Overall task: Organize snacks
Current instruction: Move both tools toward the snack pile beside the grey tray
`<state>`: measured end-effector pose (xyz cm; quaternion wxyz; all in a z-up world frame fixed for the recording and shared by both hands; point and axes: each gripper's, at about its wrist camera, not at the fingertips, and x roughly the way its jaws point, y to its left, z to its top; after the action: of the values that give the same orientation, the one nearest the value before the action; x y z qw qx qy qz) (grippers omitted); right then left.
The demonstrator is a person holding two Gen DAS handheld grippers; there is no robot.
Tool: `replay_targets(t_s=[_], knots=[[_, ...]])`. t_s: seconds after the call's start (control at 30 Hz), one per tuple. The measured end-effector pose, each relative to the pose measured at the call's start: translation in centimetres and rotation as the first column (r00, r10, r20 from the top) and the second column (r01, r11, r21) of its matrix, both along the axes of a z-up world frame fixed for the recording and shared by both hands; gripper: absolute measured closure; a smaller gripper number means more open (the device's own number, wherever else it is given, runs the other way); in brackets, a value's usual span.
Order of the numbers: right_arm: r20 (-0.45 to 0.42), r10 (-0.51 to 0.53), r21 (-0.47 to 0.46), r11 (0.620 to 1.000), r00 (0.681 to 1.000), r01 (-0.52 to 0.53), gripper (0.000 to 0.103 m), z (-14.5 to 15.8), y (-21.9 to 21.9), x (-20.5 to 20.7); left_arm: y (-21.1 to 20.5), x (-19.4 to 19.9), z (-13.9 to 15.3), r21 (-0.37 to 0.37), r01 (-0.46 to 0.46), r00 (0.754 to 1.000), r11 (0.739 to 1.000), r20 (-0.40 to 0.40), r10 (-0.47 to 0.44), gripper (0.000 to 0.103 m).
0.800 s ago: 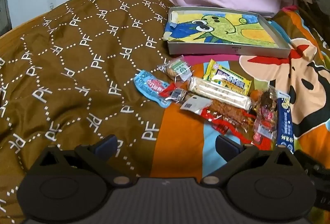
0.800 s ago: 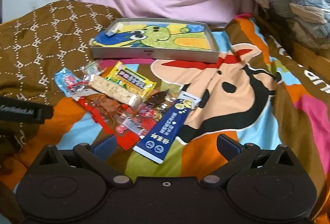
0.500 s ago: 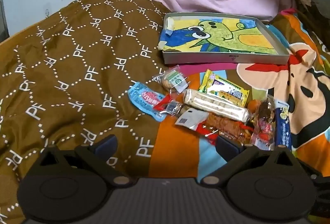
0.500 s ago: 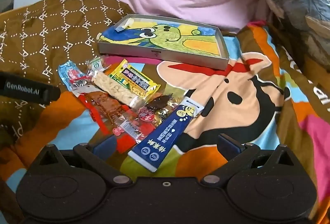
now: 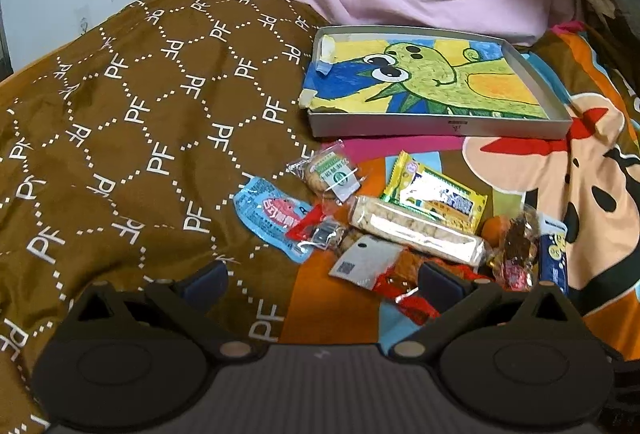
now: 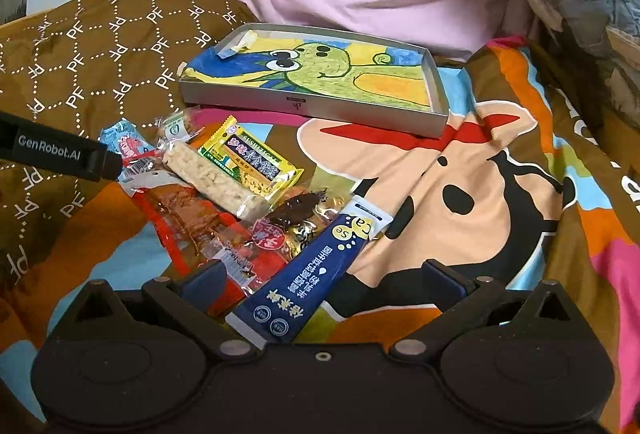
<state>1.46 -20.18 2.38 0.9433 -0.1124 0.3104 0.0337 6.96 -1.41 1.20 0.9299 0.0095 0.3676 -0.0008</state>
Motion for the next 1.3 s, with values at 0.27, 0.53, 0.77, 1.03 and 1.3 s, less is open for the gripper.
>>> replay_targets(t_s=[0.27, 0.53, 0.77, 1.03, 1.3], knots=[[-0.022, -0.015, 0.032, 0.999, 1.0, 0.016, 0.001, -0.1, -0.9, 1.4, -0.3, 1.4, -0.2, -0.013, -0.003, 1.0, 1.0, -0.007, 0.003, 0.0], [-0.032, -0.027, 0.025, 0.999, 0.999, 0.027, 0.001, -0.2, -1.5, 2.4, -0.9, 2.7, -0.9, -0.042, 0.02, 1.0, 0.999, -0.016, -0.02, 0.0], [-0.046, -0.021, 0.024, 0.999, 0.999, 0.022, 0.001, -0.5, -2.0, 3.5, -1.7, 3.9, -1.6, -0.016, 0.034, 0.999, 0.999, -0.038, -0.034, 0.0], [-0.066, -0.036, 0.048, 0.998, 0.997, 0.039, 0.001, -0.9, -2.7, 4.4, -2.0, 5.2, -1.7, 0.003, 0.058, 0.997, 0.998, -0.041, -0.058, 0.0], [-0.065, 0.024, 0.051, 0.998, 0.998, -0.021, 0.001, -1.0, -2.9, 4.0, -2.1, 5.3, -2.2, 0.045, 0.193, 0.981, 0.98, -0.037, -0.191, 0.0]])
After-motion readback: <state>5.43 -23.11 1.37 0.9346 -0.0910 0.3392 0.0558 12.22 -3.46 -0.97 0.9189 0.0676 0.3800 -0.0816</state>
